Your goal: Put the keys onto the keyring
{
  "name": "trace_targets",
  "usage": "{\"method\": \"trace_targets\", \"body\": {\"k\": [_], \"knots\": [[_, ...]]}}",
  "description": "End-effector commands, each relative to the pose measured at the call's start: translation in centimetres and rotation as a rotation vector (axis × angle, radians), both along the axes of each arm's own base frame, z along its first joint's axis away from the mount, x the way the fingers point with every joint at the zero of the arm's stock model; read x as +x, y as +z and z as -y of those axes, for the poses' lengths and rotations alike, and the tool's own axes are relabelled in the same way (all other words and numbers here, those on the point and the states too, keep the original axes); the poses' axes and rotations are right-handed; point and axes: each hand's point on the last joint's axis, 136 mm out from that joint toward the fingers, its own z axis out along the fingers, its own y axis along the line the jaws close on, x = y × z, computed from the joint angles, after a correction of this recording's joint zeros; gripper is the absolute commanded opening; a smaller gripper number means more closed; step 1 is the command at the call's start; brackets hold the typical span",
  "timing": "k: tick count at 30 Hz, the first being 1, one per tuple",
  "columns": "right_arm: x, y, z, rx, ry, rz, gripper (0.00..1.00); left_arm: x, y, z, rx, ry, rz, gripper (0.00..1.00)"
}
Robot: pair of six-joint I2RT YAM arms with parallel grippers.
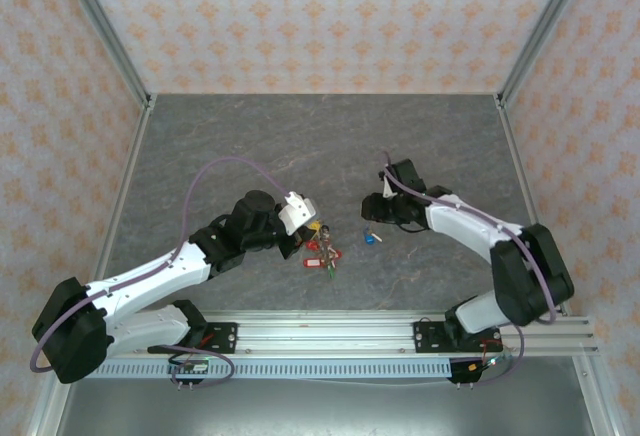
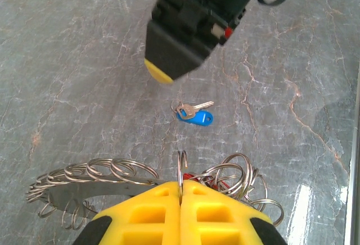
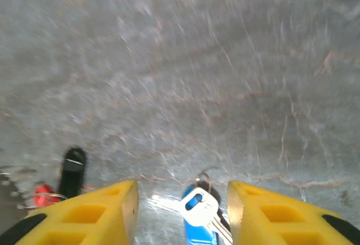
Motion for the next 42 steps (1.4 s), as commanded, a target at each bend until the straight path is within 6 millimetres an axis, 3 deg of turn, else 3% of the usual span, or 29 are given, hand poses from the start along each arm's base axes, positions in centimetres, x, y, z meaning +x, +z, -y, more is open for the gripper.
{"method": "trace_targets", "body": {"k": [1,3,4,10,14,20,26,30,34,42], "knots": [[1.0,2.3,0.9,0.004,-0.058,0.126,0.59,0.1,1.7,0.3,-0.039,0.002,0.040,0.00],[1.1,2.8,2.0,-0.004,-0.127,0.131,0.93,0.1,1.8,0.2,-0.038,0.002,0.044,0.00],[1.1,3.0,2.6,-0.002,-0.166,0.122,0.99,0.1,1.8,0.2,-0.038,0.003,0.046,0.00],[2.1,3.9,4.5,0.108,-0.347,0.159,0.99,0.2,2.0,0.2,-0.043,0.006,0.051,0.00],[2.4,4.0,3.7,0.275,-0.354,0.241,0.99,0.2,2.1,0.2,-0.043,0.007,0.051,0.00],[1.9,0.8,2.2,0.222,-0.310,0.021,1.00,0.2,1.8,0.3,-0.039,0.003,0.046,0.00],[1.1,-1.9,0.8,0.211,-0.243,-0.114,0.74,0.3,1.8,0.3,-0.041,0.008,0.047,0.00],[0.4,-3.7,1.7,0.121,-0.252,-0.177,0.57,0.3,1.7,0.3,-0.040,0.010,0.045,0.00],[-0.4,-4.5,1.3,0.104,-0.216,-0.214,0.52,0.3,1.5,0.4,-0.033,0.003,0.040,0.00],[-1.0,-5.4,-0.2,0.069,-0.146,-0.265,0.33,0.6,1.8,0.8,-0.035,0.000,0.034,0.00]]}}
